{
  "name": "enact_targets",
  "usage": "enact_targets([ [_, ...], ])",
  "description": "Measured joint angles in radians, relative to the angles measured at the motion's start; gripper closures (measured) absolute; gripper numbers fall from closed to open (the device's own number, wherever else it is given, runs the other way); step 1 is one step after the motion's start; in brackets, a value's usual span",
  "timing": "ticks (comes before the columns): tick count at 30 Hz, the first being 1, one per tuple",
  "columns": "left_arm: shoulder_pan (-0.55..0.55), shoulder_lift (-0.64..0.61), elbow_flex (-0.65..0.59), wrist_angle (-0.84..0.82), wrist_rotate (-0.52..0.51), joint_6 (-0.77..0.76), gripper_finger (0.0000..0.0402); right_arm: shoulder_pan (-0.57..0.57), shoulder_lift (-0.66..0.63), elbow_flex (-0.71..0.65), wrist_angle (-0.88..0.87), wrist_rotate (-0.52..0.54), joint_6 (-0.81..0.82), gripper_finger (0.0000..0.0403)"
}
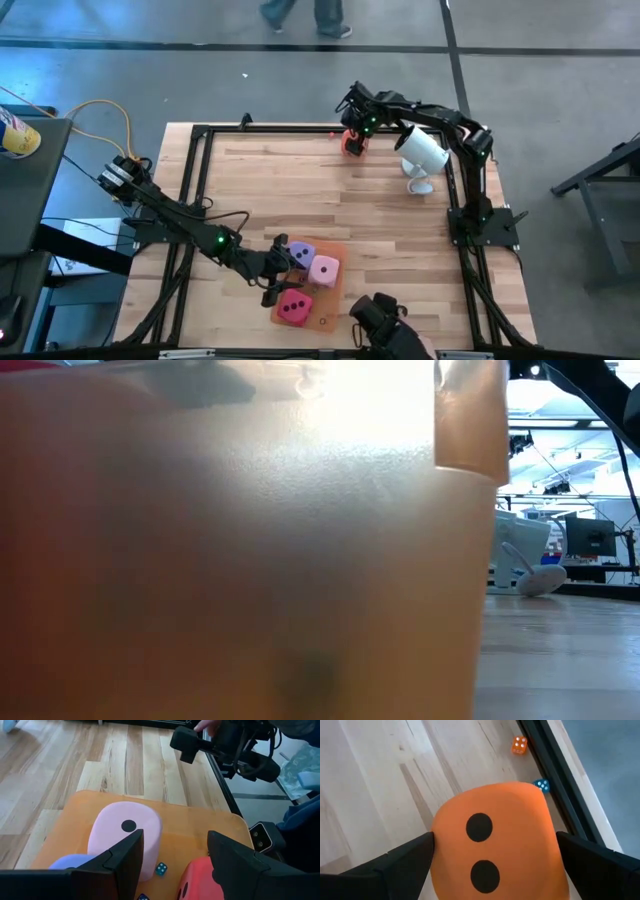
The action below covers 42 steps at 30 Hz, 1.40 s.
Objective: Pick & Place Dice
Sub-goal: Put the large orange dice into the orange bin
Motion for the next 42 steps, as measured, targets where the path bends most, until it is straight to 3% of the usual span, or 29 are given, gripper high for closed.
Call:
enact_targets([
  [8,0.000,0.000,0.000,-0.001,0.003,0.000,0.0188,-0.003,-0.001,-0.027,0.049,-0.021,0.027,0.0003],
  [13,-0.001,0.000,0.000,-0.001,0.003,0.000,0.0188,-0.006,-0.001,-0.054,0.110,-0.103,0.032,0.0003],
  [26,-0.001,0.000,0.000,-0.014,0.002,0.000,0.0188,-0.002,0.002,-0.057,0.188,-0.179,0.089,0.0003],
  [42,-0.001,0.000,0.000,-0.025,0.002,0.000,0.0188,0.036,-0.006,-0.176,0.363,-0.061,0.117,0.0003],
])
